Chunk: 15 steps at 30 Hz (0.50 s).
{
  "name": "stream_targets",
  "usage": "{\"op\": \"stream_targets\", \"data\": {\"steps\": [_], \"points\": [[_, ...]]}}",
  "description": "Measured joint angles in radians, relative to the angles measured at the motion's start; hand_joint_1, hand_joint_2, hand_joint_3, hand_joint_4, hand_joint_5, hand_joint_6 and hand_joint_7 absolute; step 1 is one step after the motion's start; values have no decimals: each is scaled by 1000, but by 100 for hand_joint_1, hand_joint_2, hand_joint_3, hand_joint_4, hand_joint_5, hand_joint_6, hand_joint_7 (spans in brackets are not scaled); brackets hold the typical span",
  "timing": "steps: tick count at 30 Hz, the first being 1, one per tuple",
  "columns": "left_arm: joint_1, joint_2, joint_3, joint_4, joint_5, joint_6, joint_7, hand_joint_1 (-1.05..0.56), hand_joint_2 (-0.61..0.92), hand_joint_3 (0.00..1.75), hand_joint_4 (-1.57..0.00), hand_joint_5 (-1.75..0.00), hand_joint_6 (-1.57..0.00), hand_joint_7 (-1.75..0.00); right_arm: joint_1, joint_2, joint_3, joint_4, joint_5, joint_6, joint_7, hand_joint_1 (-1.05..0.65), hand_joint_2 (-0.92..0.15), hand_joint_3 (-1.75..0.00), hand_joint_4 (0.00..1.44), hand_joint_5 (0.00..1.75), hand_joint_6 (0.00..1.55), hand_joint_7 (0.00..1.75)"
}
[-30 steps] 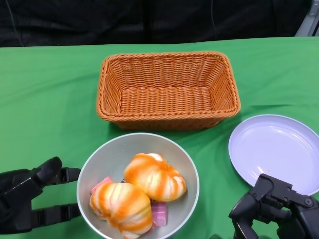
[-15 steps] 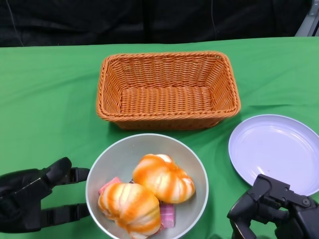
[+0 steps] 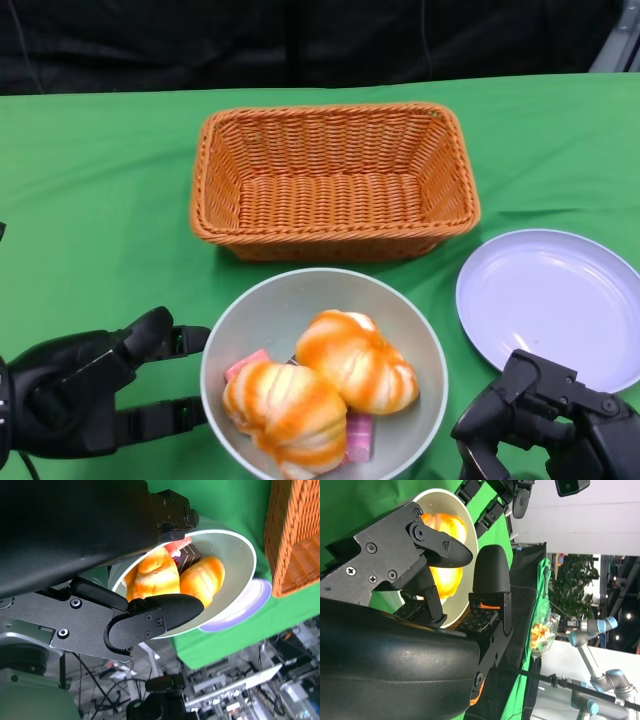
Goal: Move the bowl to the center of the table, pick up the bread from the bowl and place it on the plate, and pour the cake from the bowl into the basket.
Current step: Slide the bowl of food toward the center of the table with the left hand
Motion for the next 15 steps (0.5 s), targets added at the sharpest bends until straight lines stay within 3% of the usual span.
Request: {"op": "stream_targets", "data": {"steps": [11, 15], "points": [[-2, -33, 9, -3, -2, -15, 41, -61, 92, 67, 0, 0, 0, 0, 0, 0, 2, 0, 1, 0, -1, -19, -55, -92, 80, 155, 76, 124], [-1, -51, 11, -34, -2, -85, 44, -60, 92, 65, -1, 0, 0, 0, -1, 0, 2, 0, 0, 0, -1, -19, -54, -93, 80, 155, 76, 125]]}}
